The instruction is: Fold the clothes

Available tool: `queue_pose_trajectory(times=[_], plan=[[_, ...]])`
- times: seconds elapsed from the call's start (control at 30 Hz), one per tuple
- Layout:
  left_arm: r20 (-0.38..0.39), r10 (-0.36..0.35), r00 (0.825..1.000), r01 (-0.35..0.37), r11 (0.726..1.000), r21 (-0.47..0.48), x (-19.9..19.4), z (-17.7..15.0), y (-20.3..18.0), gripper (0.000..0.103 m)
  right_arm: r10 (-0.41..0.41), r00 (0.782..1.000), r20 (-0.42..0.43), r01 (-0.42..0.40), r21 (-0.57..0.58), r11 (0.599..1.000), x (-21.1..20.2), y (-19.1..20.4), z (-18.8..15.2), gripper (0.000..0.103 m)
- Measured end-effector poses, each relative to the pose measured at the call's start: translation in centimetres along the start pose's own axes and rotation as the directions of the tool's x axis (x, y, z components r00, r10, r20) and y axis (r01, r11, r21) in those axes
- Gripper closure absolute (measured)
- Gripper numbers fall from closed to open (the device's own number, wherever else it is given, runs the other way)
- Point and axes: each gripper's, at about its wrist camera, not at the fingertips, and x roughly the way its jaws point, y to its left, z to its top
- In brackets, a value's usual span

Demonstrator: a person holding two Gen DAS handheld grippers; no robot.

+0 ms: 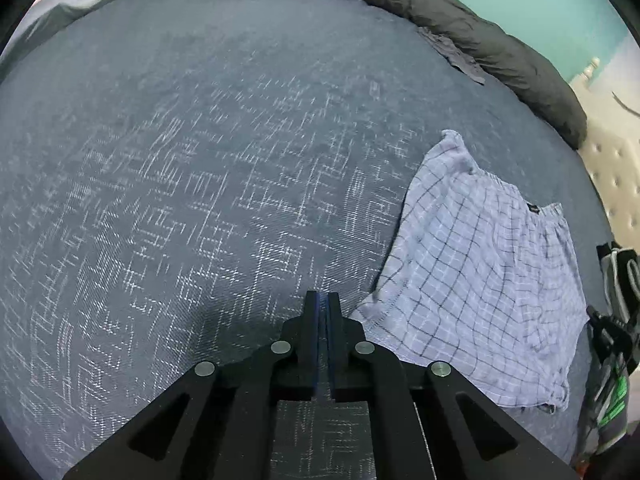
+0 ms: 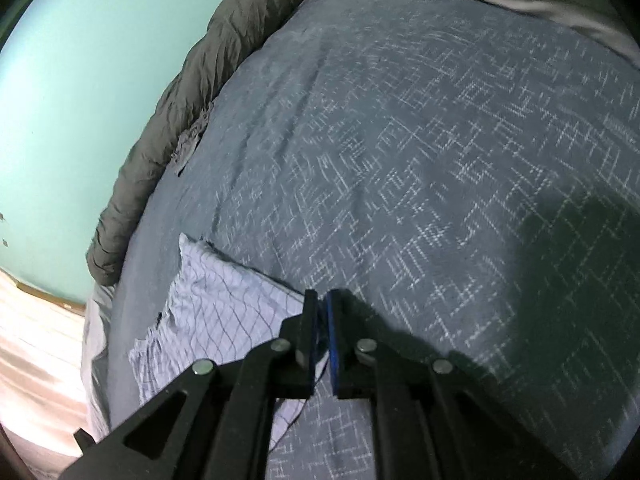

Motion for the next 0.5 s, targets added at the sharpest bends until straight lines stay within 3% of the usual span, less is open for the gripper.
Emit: queue_pose_trajectory(times=[0.1, 0.43, 0.5], plan=[[-0.013, -0.026, 1.000, 0.026, 0.999, -0.019, 0.0, -0.1, 0.4, 0.085, -0.001, 1.000, 0.006, 0.001, 0.014, 1.000, -0.5, -0.1, -0.4, 0.080], [-0.046, -0.038, 0.998, 0.040, 0.998, 0.049, 2.0, -0.5, -1.1, 0.085, 0.007, 1.000, -0.006, -0.007, 0.037, 0.999, -0.7, -0.1, -1.4, 0.076], [-0.044, -0.033, 0.998, 0.036, 0.997, 0.061, 2.1, -0.4, -1.3, 0.095, 0.008, 1.000, -0.005, -0.008, 0.037, 0.999, -0.8, -0.2, -1.4, 0.076]])
